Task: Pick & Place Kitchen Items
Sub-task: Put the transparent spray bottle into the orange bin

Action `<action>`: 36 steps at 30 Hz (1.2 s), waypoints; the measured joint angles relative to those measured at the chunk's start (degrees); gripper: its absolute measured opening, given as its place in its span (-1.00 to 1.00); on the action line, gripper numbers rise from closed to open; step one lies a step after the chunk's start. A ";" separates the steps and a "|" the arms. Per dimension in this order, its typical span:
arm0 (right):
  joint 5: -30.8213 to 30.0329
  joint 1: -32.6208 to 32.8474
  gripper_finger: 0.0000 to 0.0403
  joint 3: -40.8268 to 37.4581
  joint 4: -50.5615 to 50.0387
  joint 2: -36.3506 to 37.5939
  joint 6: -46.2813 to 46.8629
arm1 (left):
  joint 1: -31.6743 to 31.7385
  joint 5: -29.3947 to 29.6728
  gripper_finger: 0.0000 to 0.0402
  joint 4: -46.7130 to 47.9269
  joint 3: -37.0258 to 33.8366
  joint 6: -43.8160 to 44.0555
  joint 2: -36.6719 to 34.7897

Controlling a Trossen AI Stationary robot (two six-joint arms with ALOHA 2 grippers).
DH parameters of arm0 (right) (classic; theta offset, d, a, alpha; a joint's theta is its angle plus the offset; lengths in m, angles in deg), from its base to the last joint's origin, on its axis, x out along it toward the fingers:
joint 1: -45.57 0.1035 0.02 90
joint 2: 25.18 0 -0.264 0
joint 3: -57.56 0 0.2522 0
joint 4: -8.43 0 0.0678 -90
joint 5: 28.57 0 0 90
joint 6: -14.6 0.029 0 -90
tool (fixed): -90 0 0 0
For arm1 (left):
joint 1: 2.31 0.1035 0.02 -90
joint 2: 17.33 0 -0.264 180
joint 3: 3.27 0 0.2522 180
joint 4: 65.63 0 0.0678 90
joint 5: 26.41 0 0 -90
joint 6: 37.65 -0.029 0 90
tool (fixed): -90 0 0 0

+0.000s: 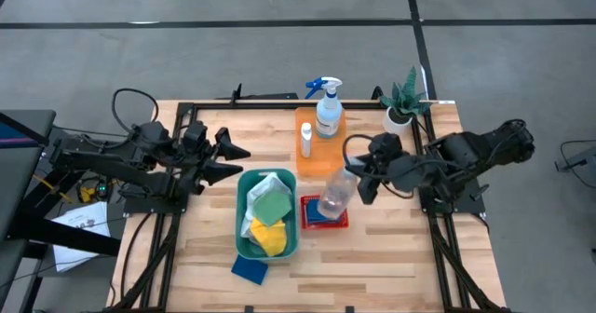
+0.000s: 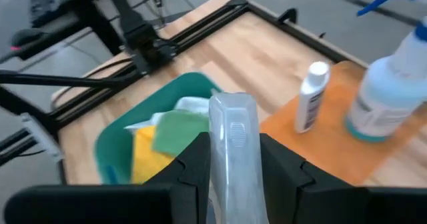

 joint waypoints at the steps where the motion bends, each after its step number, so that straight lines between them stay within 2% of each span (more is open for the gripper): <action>1: -0.02 -0.71 -0.57 0.00 0.01 -0.02 -0.78 | 0.00 0.47 0.12 0.00 0.00 -0.03 0.00; 22: 2.86 -15.23 -0.57 0.00 0.97 -0.07 -14.86 | 0.00 4.37 0.11 0.02 0.00 -0.18 0.00; 31: 3.19 -19.07 -0.57 0.00 3.16 -0.07 -20.88 | 0.00 5.50 0.11 0.02 0.00 -0.18 0.00; 36: 5.86 -21.02 -0.57 0.00 4.49 -1.17 -24.23 | 0.00 5.53 0.11 0.02 0.02 -0.77 0.00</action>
